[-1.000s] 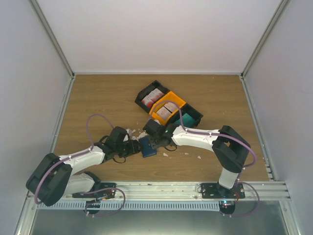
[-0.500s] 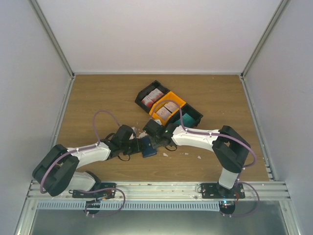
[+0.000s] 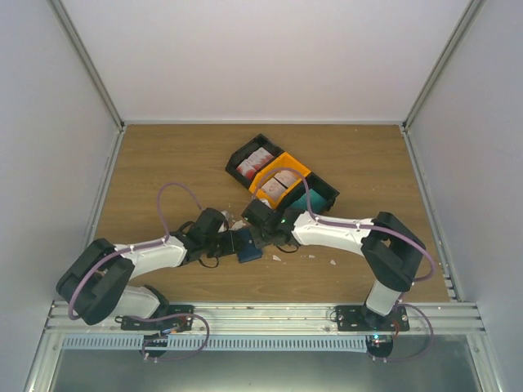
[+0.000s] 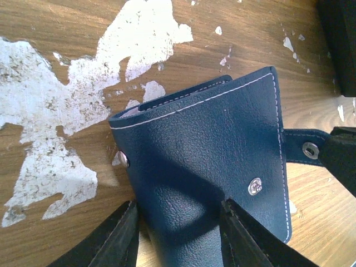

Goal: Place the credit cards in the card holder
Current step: Close the card holder at the center of the board.

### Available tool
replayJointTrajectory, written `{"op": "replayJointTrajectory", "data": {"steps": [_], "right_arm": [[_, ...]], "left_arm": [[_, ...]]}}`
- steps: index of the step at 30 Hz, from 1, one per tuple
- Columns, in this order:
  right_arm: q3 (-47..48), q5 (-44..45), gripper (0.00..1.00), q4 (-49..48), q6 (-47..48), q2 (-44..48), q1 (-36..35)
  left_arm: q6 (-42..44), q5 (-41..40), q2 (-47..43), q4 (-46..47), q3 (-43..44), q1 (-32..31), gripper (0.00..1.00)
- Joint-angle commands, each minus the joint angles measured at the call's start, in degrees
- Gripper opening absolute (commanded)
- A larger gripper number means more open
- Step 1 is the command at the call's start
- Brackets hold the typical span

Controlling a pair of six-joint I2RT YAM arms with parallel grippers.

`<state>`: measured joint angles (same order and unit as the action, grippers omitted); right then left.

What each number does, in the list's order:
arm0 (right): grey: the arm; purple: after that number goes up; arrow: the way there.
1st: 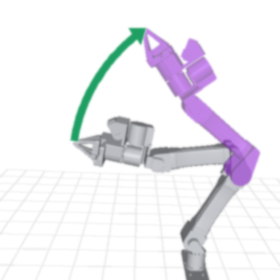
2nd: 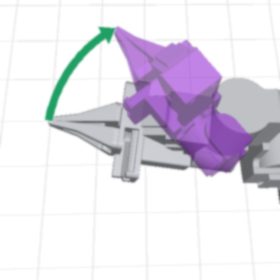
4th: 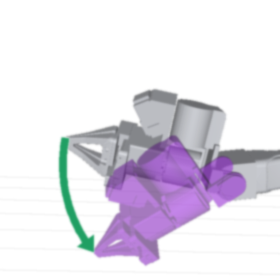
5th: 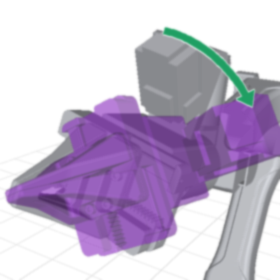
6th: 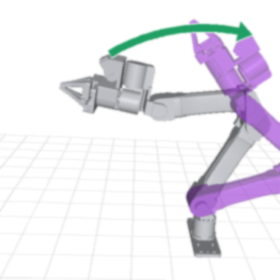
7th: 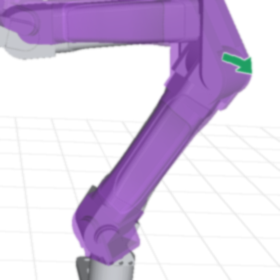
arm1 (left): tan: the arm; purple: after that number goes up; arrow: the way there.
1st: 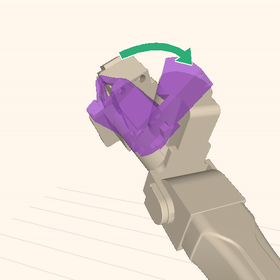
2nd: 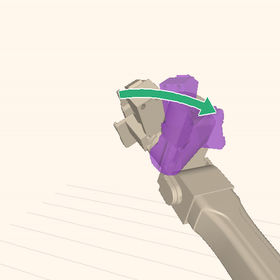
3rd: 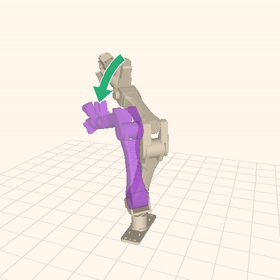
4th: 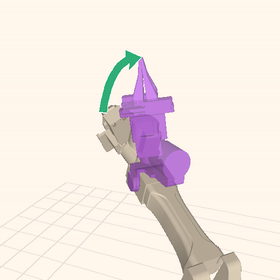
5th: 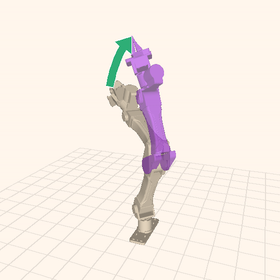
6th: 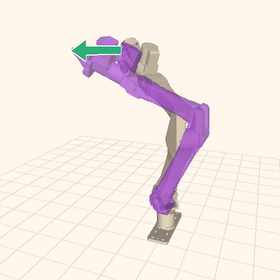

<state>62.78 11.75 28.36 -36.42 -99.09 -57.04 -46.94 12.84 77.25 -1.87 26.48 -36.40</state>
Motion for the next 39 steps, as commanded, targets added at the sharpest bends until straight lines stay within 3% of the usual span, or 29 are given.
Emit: {"op": "replayJointTrajectory", "data": {"steps": [1, 39], "right_arm": [[-1.5, -3.0, 0.01, -4.5, 1.2, 2.0, 0.3], [-2.2, -11.4, 0.01, -8.6, 4.6, -2.5, 0.3]], "left_arm": [[0.8, -3.0, 2.5, -1.9, 0.0, -0.4, 0.41], [1.3, -1.8, 4.9, -0.1, -0.4, -0.4, 0.31]]}}
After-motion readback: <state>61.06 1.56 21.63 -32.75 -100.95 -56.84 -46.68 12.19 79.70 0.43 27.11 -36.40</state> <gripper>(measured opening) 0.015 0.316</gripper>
